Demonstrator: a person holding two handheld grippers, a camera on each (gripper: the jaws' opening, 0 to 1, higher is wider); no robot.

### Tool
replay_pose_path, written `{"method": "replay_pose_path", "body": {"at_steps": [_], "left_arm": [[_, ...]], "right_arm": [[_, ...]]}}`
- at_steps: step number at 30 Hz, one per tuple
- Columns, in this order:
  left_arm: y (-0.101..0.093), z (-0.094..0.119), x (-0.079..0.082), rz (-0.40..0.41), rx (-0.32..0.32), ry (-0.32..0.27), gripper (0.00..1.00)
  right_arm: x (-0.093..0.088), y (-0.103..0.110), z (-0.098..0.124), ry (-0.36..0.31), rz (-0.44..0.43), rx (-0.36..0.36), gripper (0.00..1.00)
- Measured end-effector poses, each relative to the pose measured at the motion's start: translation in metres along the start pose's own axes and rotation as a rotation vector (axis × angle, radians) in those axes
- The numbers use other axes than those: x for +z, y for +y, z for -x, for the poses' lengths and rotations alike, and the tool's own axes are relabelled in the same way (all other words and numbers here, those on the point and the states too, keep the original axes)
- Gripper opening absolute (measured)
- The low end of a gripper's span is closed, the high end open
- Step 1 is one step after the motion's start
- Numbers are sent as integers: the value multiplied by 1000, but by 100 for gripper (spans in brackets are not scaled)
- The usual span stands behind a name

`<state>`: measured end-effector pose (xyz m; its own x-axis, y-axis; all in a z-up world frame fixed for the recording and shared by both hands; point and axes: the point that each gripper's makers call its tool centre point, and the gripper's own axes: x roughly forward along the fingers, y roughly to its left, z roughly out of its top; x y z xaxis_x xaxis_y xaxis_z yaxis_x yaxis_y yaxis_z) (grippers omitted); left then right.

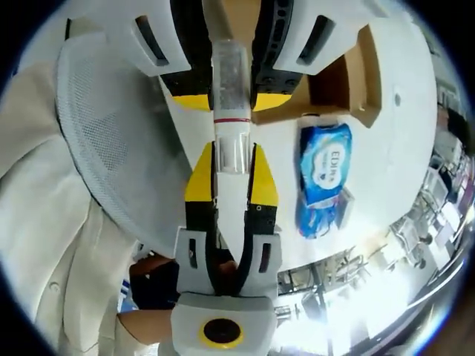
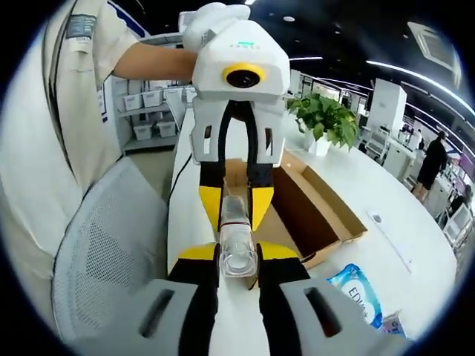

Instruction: Operate the shoe box by opening the lid, removing the specified soft item, and placing it in the target area until the item is outside and the box remains undamaged.

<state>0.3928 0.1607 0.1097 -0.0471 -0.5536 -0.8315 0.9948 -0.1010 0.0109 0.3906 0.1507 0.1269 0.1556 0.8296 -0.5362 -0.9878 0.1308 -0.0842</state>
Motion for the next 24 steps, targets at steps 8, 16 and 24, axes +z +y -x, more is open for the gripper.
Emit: {"method": "replay_pose_path", "body": {"at_steps": [8, 16, 24], "left_arm": [[4, 0, -1, -20, 12, -18, 17], [12, 7, -1, -22, 47, -47, 20], [30, 23, -19, 50, 156, -54, 36]], "right_arm": [[1, -5, 0, 14, -38, -12, 15], [8, -14, 3, 10, -92, -7, 15], [11, -29, 3, 48, -54, -7, 15]]}}
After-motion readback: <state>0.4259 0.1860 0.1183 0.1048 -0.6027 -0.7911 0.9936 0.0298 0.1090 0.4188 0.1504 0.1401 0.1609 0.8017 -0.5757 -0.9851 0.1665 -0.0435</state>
